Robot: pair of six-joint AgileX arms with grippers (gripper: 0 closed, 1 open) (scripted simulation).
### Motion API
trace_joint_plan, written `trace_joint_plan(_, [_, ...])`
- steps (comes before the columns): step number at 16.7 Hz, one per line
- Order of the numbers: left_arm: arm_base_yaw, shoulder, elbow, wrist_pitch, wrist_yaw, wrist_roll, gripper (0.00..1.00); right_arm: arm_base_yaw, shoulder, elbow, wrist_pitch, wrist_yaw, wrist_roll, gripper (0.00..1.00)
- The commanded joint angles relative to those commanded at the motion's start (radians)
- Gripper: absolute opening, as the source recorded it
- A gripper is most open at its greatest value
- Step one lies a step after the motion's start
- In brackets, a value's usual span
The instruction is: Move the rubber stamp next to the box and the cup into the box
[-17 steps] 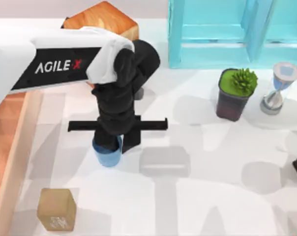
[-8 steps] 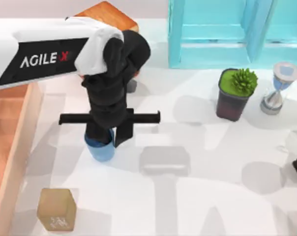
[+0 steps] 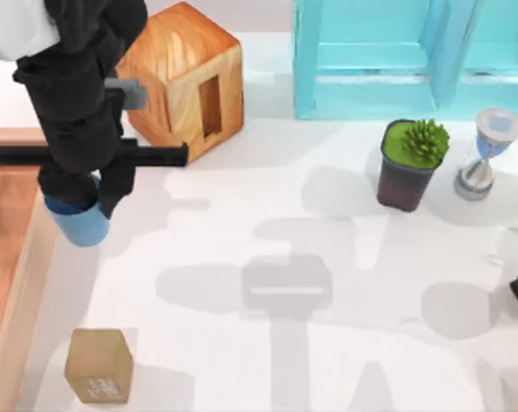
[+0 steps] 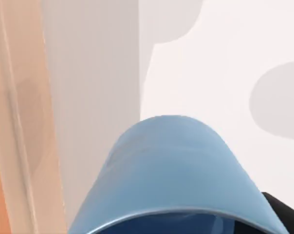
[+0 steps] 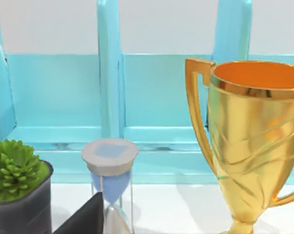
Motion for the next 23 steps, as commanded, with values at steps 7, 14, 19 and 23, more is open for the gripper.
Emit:
trace_joint_plan(7, [0.034,-0.030,-0.036,-0.004,-0.004,0.043,0.00,0.000,0.000,0.000,0.000,0.000,0.000,1.00])
trace_joint_plan(14, [0.292,-0.220,-0.244,0.023,-0.015,0.295,0.00,0.000,0.000,0.000,0.000,0.000,0.000,1.00])
trace_joint_plan(19, [0.501,-0.359,-0.404,0.038,-0.020,0.500,0.00,0.000,0.000,0.000,0.000,0.000,0.000,1.00])
trace_joint_plan(23, [0.614,-0.464,-0.503,0.061,-0.024,0.612,0.00,0.000,0.000,0.000,0.000,0.000,0.000,1.00])
